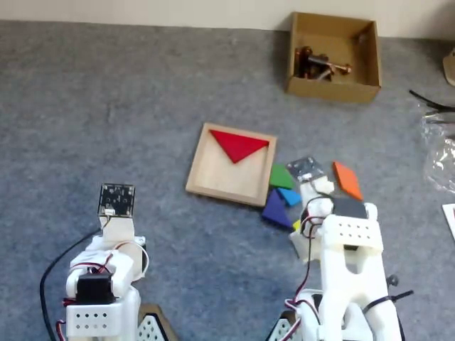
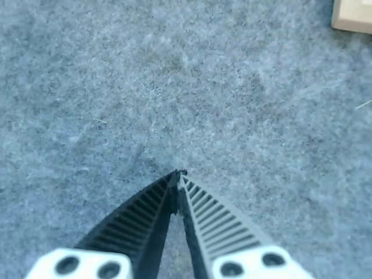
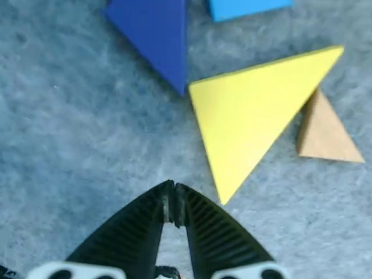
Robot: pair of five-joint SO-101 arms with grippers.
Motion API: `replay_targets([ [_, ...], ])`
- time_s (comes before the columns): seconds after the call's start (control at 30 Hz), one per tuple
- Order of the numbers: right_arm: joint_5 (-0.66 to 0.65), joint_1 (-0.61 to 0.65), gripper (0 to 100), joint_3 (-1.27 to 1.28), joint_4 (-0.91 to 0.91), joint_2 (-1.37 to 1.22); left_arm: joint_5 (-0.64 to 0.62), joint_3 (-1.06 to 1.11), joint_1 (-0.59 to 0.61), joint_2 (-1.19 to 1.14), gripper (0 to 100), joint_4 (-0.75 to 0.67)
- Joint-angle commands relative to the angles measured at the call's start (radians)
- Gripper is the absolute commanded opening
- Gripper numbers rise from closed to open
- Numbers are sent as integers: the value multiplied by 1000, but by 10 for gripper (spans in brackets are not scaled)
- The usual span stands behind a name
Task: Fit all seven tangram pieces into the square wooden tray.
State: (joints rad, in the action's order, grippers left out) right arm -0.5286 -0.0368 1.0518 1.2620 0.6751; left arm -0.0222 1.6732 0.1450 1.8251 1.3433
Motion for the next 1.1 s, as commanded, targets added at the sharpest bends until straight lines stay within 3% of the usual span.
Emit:
replay_targets([
  [0.0, 14, 19, 17, 2, -30, 30, 5, 22, 10, 5, 8, 5],
  [1.07, 51, 19, 18, 93, -156, 21, 5, 22, 13, 5, 8, 5],
])
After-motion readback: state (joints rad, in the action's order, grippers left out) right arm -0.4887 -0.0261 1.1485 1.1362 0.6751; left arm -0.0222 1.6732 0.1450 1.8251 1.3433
